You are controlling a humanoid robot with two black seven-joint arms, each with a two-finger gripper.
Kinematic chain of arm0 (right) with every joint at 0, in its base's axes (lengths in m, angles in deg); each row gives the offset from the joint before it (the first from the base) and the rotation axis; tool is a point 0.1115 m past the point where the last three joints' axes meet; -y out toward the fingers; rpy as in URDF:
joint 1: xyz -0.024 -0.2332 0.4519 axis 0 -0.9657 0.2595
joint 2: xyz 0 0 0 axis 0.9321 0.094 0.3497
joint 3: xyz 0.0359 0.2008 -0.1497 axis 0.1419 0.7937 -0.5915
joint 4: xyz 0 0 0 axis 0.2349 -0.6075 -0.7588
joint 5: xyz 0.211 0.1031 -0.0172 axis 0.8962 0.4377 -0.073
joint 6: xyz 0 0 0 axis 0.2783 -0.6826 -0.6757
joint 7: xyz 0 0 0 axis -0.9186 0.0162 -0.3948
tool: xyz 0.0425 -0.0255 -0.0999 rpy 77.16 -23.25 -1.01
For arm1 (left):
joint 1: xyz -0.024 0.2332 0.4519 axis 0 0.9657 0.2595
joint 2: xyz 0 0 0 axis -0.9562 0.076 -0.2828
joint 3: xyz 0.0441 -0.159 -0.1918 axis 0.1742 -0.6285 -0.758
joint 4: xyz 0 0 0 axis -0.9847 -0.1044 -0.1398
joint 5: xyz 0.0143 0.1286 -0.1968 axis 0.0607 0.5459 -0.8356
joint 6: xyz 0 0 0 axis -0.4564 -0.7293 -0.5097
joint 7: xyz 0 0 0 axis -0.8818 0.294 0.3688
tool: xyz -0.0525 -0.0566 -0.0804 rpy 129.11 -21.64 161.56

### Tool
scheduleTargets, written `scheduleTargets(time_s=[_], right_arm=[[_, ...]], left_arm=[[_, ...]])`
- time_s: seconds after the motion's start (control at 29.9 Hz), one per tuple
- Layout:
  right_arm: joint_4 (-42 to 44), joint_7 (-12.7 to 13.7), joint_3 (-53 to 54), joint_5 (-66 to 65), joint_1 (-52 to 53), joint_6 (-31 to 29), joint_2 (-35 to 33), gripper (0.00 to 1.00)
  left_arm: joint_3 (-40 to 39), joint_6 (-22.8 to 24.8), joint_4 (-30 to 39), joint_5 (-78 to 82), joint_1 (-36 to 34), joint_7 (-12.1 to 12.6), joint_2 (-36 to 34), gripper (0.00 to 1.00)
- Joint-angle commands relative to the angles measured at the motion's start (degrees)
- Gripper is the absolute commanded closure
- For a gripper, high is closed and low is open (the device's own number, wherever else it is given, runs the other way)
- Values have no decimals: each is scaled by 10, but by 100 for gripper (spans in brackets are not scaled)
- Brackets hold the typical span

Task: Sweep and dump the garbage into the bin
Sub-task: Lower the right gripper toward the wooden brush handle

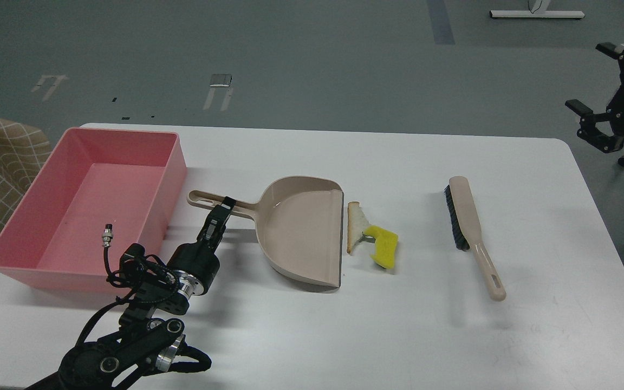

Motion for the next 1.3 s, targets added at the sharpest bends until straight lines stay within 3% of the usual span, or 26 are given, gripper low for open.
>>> scheduleTargets(time_s=[0.0, 0.17, 0.4, 0.63, 0.77, 0.9, 1.1, 1.27], right_arm=[[-27, -2, -48, -6, -2, 0, -36, 0], [-67, -1, -120, -48, -3, 0, -79, 3], [-143, 8, -131, -193, -19, 0, -110, 4], [-219, 53, -131, -204, -56, 0, -138, 4], [-253, 62, -133, -205, -83, 0, -149, 1], [-293, 98, -135, -216, -105, 0, -153, 0], [-307, 108, -137, -235, -105, 0, -153, 14], [-320, 108, -152, -269, -103, 0, -151, 17]], left_arm=[[0, 0, 0, 0, 0, 0, -2, 100], [0, 0, 0, 0, 1, 0, -4, 100], [0, 0, 0, 0, 1, 0, -3, 100], [1, 0, 0, 0, 1, 0, -4, 100], [1, 0, 0, 0, 2, 0, -4, 100], [1, 0, 0, 0, 3, 0, -3, 100], [1, 0, 0, 0, 3, 0, -3, 100], [1, 0, 0, 0, 3, 0, -3, 100]])
